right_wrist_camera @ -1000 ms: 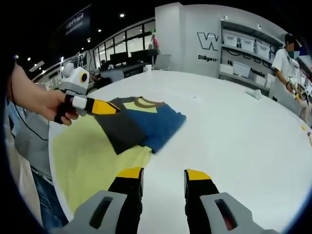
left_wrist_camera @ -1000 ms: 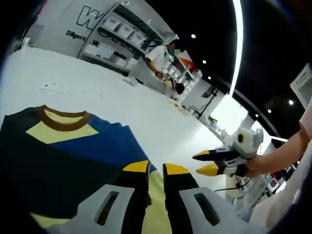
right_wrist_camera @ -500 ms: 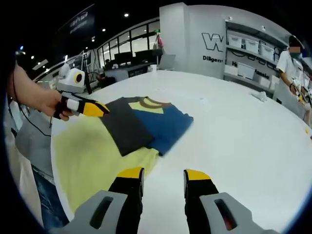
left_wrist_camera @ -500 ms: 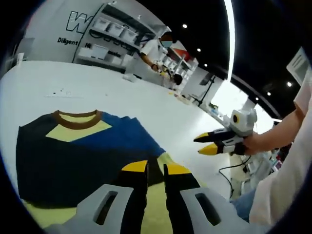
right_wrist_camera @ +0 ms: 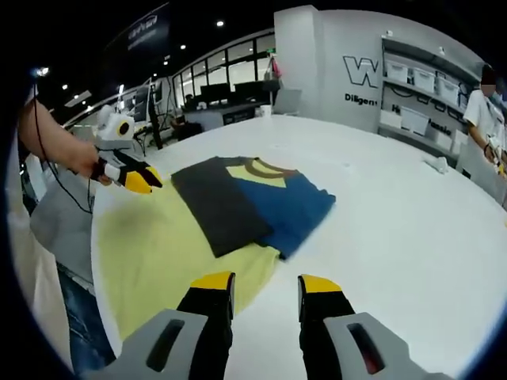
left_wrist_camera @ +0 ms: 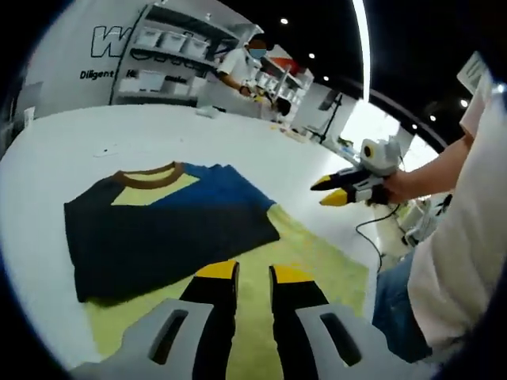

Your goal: Fold the garment on the visible template until the final outline fits inside the template.

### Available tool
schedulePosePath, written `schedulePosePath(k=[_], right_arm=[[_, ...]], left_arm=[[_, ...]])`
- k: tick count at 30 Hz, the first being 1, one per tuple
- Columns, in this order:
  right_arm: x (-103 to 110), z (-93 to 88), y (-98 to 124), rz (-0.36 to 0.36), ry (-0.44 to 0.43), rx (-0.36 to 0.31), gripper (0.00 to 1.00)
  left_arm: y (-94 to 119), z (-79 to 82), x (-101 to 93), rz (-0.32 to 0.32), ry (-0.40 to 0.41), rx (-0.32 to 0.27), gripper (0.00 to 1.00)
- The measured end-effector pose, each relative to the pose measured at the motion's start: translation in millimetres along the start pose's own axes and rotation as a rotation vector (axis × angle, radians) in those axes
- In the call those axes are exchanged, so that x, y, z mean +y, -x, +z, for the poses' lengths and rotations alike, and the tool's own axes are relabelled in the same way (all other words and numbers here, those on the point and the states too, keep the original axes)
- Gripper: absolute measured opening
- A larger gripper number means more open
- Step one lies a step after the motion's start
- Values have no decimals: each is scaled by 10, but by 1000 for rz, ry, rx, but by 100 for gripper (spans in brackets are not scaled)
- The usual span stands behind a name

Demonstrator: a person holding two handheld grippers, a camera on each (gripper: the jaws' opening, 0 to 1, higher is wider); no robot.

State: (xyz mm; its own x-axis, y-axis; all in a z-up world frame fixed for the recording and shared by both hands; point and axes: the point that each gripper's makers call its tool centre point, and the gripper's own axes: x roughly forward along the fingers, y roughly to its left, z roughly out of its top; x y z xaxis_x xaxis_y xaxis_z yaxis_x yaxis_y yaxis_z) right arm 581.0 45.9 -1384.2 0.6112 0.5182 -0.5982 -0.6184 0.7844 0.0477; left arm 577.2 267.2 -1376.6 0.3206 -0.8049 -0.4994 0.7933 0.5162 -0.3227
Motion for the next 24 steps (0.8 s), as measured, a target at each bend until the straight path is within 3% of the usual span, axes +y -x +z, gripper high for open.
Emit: schedulePosePath(k=[13, 21, 24], right_arm=[[477, -85, 25, 167, 58, 12, 24], [873, -266, 117, 309, 131, 49, 20], [999, -374, 171, 358, 167, 76, 19]], left_arm=[[548, -353, -119, -62, -116, 116, 15], [801, -790, -282, -136, -263, 278, 16], [882, -918, -335, -158, -277, 307, 16]])
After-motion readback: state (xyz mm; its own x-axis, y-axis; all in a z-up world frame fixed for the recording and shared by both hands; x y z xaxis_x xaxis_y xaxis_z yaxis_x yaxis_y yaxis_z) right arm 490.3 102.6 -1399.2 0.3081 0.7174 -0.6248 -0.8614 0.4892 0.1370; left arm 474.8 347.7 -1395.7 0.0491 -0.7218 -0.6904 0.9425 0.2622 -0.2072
